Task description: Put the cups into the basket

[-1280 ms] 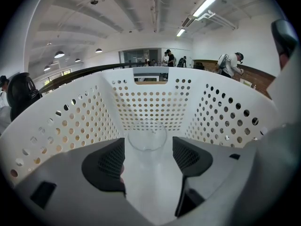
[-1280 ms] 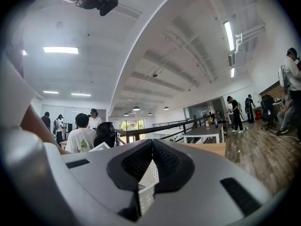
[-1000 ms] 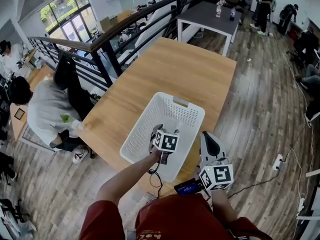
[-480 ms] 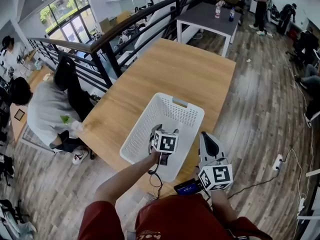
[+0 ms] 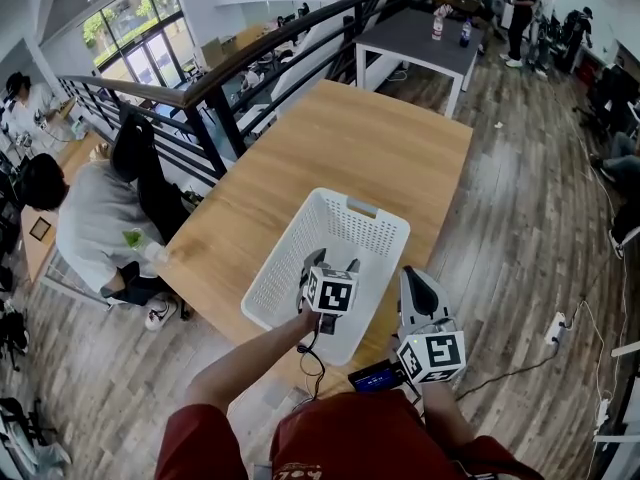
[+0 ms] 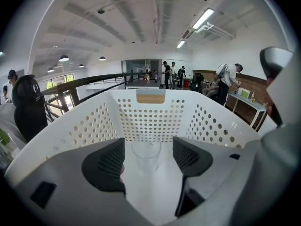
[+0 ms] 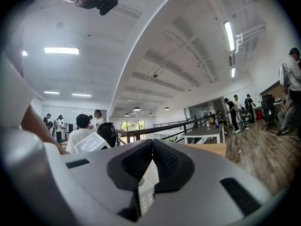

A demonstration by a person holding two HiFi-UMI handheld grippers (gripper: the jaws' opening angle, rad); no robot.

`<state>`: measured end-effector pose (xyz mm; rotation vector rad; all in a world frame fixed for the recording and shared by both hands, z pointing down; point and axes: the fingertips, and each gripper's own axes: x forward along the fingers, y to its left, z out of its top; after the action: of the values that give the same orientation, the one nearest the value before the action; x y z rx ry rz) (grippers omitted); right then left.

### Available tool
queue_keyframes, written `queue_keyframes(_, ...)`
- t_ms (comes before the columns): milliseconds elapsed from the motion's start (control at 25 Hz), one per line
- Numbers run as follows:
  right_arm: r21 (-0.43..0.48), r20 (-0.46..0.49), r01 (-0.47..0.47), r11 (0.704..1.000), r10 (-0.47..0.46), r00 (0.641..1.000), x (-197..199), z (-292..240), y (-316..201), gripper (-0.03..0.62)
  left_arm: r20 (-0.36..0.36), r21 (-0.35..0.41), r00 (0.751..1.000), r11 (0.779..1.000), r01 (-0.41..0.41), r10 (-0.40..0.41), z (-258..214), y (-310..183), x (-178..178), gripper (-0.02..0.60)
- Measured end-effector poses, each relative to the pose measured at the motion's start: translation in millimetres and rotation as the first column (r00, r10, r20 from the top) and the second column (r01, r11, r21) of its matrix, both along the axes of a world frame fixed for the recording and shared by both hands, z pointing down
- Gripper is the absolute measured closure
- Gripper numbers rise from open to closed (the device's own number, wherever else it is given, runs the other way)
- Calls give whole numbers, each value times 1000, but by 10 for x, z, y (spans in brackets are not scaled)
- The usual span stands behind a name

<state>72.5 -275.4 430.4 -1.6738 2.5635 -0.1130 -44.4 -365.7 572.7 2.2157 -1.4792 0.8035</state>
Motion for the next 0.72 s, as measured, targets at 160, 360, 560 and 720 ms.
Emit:
queue_keyframes(160,2,-3,1,1000,-1,1000,3,-1,6,585,-6,47,1000,999,-15,15,-115,11,31,277)
queue_keyframes(360,6,-7,0,1000,0,1000,10,-22,2,585,-23,76,1000,997,-12,14,-200,26,22,278)
queue_keyframes(560,10,-11,-3,1000,3,1000,24,-46,6,585,-32,94,999,995,-21,24,-252,64,35,277)
queue_keyframes(720,12,-13,-3,1000,3,1000,18,-58,13,585,-30,129,999,991,-26,30,-317,95,19,278)
